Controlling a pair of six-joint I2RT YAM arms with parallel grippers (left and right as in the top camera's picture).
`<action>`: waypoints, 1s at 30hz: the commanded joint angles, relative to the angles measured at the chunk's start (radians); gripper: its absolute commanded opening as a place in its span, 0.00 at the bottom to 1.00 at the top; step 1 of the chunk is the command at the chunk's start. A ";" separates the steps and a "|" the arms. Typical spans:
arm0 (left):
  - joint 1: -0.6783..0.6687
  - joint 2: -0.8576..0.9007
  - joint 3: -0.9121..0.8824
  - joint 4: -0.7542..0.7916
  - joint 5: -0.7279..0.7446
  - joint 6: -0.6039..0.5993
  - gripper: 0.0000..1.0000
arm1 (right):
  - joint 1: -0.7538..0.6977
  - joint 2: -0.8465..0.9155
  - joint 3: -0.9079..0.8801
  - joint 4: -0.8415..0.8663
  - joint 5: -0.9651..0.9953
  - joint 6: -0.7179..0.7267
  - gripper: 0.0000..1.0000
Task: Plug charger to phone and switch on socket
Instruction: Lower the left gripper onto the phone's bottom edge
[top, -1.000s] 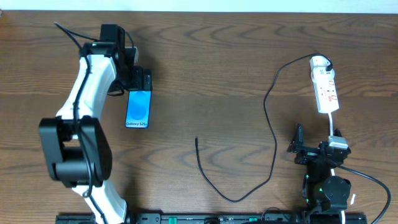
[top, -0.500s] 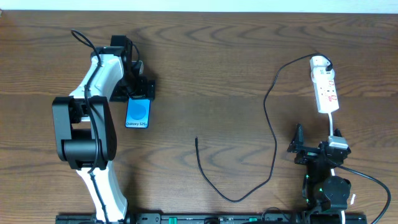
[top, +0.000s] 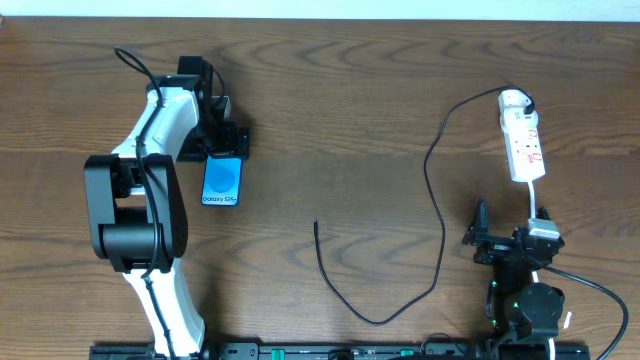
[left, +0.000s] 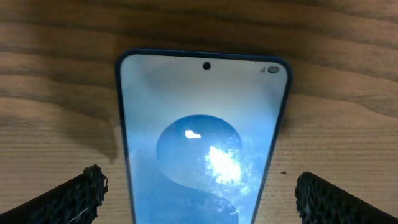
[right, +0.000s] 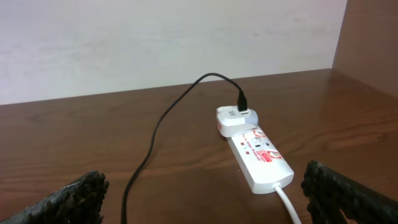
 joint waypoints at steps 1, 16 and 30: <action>-0.006 0.011 -0.008 -0.004 -0.064 -0.006 0.99 | 0.009 -0.006 -0.005 0.001 0.008 0.013 0.99; -0.024 0.002 -0.011 -0.049 -0.074 -0.005 0.99 | 0.009 -0.006 -0.005 0.001 0.008 0.013 0.99; -0.024 -0.187 -0.152 0.056 -0.072 -0.002 0.99 | 0.009 -0.006 -0.005 0.001 0.008 0.013 0.99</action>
